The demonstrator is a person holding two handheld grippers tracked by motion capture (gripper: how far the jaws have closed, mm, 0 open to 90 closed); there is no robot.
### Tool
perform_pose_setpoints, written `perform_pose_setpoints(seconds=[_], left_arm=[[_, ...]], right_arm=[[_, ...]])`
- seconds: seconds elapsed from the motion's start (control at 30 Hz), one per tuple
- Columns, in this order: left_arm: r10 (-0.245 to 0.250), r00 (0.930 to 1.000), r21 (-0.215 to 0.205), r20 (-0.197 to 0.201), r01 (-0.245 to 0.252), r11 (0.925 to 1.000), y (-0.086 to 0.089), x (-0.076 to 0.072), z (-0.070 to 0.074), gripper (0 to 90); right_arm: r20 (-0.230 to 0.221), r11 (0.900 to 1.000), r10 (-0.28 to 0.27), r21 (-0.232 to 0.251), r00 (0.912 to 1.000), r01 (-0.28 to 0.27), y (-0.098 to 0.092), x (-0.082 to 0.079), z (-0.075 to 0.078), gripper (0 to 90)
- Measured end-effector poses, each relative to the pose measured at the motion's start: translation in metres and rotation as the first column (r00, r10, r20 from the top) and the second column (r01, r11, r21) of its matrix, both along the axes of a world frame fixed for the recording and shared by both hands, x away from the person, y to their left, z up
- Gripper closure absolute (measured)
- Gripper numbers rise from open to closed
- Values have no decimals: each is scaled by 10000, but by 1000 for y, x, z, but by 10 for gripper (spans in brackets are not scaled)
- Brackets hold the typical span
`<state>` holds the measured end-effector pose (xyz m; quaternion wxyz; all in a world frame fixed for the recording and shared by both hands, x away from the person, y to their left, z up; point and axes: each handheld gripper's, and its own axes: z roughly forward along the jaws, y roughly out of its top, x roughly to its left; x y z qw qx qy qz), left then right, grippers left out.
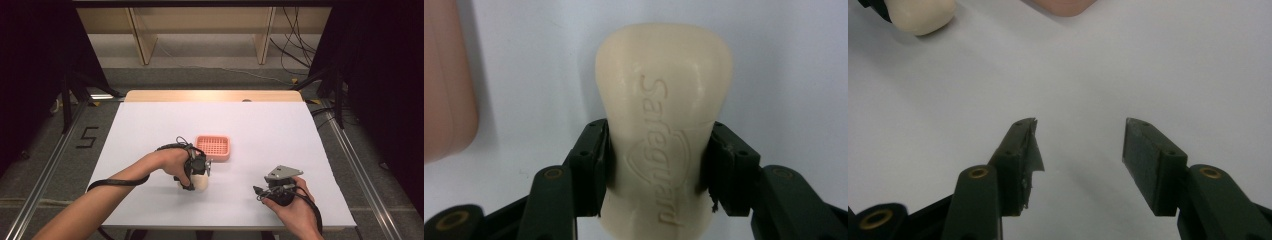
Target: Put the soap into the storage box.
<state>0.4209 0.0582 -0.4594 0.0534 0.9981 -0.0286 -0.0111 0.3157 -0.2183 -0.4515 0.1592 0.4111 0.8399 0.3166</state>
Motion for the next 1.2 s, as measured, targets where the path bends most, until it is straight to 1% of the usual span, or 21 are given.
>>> perform_pose_setpoints(seconds=[0.1,0.33,0.4,0.43,0.47,0.57,0.6,0.7,0.73,0.8,0.83,0.87,0.9,0.93,1.13,1.2], left_arm=[[-12,10000,-68,8,12,10000,0,0,0,479],[-193,9996,-207,216,197,9996,2,-1,7,481],[-127,9993,-283,339,136,9995,3,-1,9,482],[-127,9993,-283,339,136,9995,3,-1,9,482],[16,9992,-364,402,-2,9993,4,0,10,483],[115,9987,-420,491,-95,9991,5,1,12,484],[226,9978,-538,617,-193,9984,6,2,12,485],[355,9973,-579,643,-318,9978,7,2,13,487],[477,9971,-639,585,-440,9970,9,3,13,486],[543,9968,-674,594,-502,9965,10,3,13,487],[485,9966,-648,661,-443,9969,11,4,14,487],[558,9965,-705,620,-514,9962,12,4,14,487],[558,9965,-705,620,-514,9962,12,4,14,487],[489,9959,-701,757,-436,9966,13,5,15,487],[587,9956,-707,734,-535,9961,15,6,19,488],[643,9940,-815,882,-571,9950,15,7,22,487]], right_arm=[[0,10000,4,0,10000,-4,0,0,0,478],[17,10000,-11,20,10000,11,0,0,0,477],[14,10000,10,-34,10000,-10,0,0,0,477],[14,10000,10,-34,10000,-10,0,0,0,477],[27,10000,-7,-23,10000,7,0,0,0,477],[47,9999,-123,49,9999,122,0,0,0,477],[68,9999,-132,60,9999,132,0,0,1,477],[92,9999,-125,28,9999,125,0,0,1,478],[231,10000,-36,-14,9997,36,-1,1,0,477],[209,10000,-43,-32,9998,43,-1,1,0,477],[218,10000,-46,-20,9998,47,-1,0,0,477],[95,9998,-181,95,9998,181,1,0,1,477],[95,9998,-181,95,9998,181,1,0,1,477],[91,9998,-159,104,9998,158,1,0,1,477],[83,9998,-172,113,9998,171,1,0,0,477],[80,9999,-135,84,9999,134,1,0,0,477]])
